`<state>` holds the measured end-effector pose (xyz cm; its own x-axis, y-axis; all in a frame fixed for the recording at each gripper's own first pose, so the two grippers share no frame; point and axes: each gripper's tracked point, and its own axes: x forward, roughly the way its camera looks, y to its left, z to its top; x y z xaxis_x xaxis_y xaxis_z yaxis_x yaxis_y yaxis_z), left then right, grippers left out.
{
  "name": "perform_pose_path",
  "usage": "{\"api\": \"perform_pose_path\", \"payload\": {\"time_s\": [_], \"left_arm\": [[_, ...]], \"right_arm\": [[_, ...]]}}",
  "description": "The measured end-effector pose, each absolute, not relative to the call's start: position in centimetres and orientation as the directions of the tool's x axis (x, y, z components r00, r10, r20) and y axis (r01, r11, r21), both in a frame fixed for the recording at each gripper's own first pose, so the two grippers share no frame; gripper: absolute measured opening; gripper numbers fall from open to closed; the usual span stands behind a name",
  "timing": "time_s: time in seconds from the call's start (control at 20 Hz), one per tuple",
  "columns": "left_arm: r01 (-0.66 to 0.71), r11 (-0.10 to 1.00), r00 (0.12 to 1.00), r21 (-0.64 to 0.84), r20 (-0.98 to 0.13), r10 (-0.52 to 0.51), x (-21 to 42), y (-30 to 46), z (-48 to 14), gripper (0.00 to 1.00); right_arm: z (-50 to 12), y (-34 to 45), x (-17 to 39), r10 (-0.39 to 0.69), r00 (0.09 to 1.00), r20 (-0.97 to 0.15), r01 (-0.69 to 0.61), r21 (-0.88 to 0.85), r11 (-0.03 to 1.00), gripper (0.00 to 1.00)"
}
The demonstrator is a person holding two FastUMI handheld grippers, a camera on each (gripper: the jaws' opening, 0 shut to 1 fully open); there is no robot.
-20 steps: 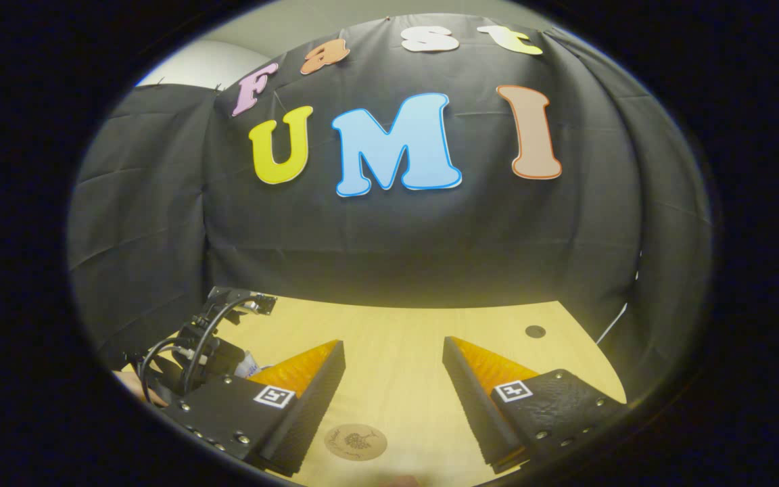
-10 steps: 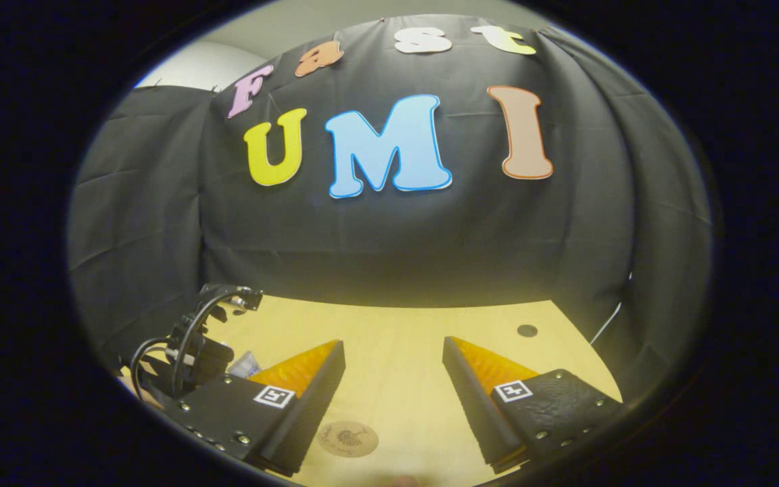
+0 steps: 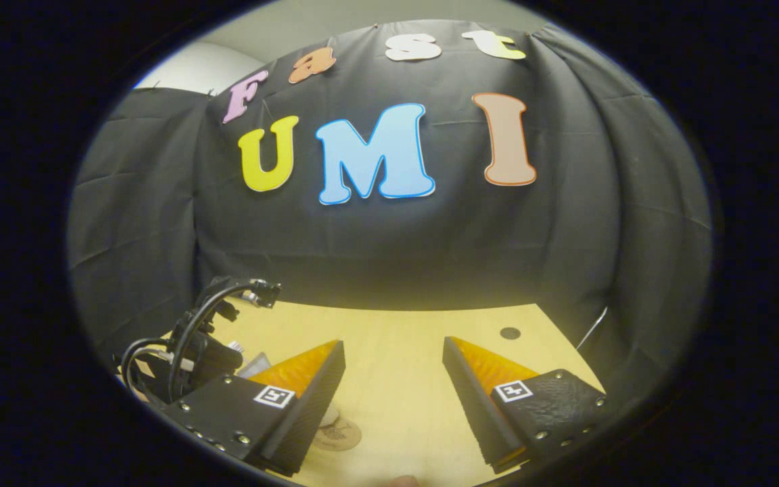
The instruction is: Put the toothbrush and toothpaste on the desktop into the cup, then pick up the cup and place it on the coaster on the desktop.
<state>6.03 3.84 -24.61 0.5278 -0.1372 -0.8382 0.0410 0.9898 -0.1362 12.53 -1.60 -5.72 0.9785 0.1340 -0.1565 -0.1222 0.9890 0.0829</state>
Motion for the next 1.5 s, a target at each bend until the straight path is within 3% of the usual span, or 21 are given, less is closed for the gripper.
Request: {"api": "perform_pose_path", "payload": {"time_s": [0.05, 0.75, 0.9, 1.15, 1.2, 1.35, 1.4, 1.5], "left_arm": [[0.052, 0.990, 0.521, -0.130, -0.843, -0.138, 5.9, 4.0, -24.7, 0.24], [0.046, 0.994, 0.476, -0.099, -0.872, -0.109, 5.6, 4.3, -25.1, 0.24], [0.037, 0.994, 0.469, -0.105, -0.877, -0.110, 5.7, 4.3, -25.4, 0.31], [0.004, 0.990, 0.508, -0.143, -0.852, -0.125, 4.9, 4.3, -24.4, 0.33], [-0.015, 0.987, 0.522, -0.157, -0.843, -0.126, 4.0, 4.4, -23.8, 0.52], [-0.046, 0.980, 0.573, -0.195, -0.808, -0.134, 2.9, 3.9, -21.9, 0.72], [-0.051, 0.978, 0.598, -0.200, -0.791, -0.131, 2.8, 3.9, -21.2, 0.78], [-0.063, 0.978, 0.646, -0.197, -0.755, -0.111, 2.6, 4.5, -19.5, 0.78]], "right_arm": [[-5.8, -2.0, 12.3, 0.131, 0.979, -0.158, -0.119, 0.084, 0.989, 0.92], [-6.7, -5.6, 9.9, 0.110, 0.977, -0.183, -0.094, 0.094, 0.991, 0.92], [-6.4, -5.6, 9.3, 0.121, 0.976, -0.180, -0.106, 0.088, 0.990, 0.92], [-5.6, -5.6, 8.2, 0.148, 0.975, -0.166, -0.136, 0.083, 0.987, 0.92], [-5.4, -5.6, 7.9, 0.155, 0.974, -0.163, -0.144, 0.081, 0.986, 0.92], [-4.9, -5.6, 6.9, 0.177, 0.973, -0.148, -0.169, 0.069, 0.983, 0.92], [-4.7, -5.5, 6.4, 0.185, 0.972, -0.143, -0.177, 0.065, 0.982, 0.92], [-4.4, -5.4, 5.8, 0.196, 0.971, -0.140, -0.189, 0.059, 0.980, 0.92]]}}
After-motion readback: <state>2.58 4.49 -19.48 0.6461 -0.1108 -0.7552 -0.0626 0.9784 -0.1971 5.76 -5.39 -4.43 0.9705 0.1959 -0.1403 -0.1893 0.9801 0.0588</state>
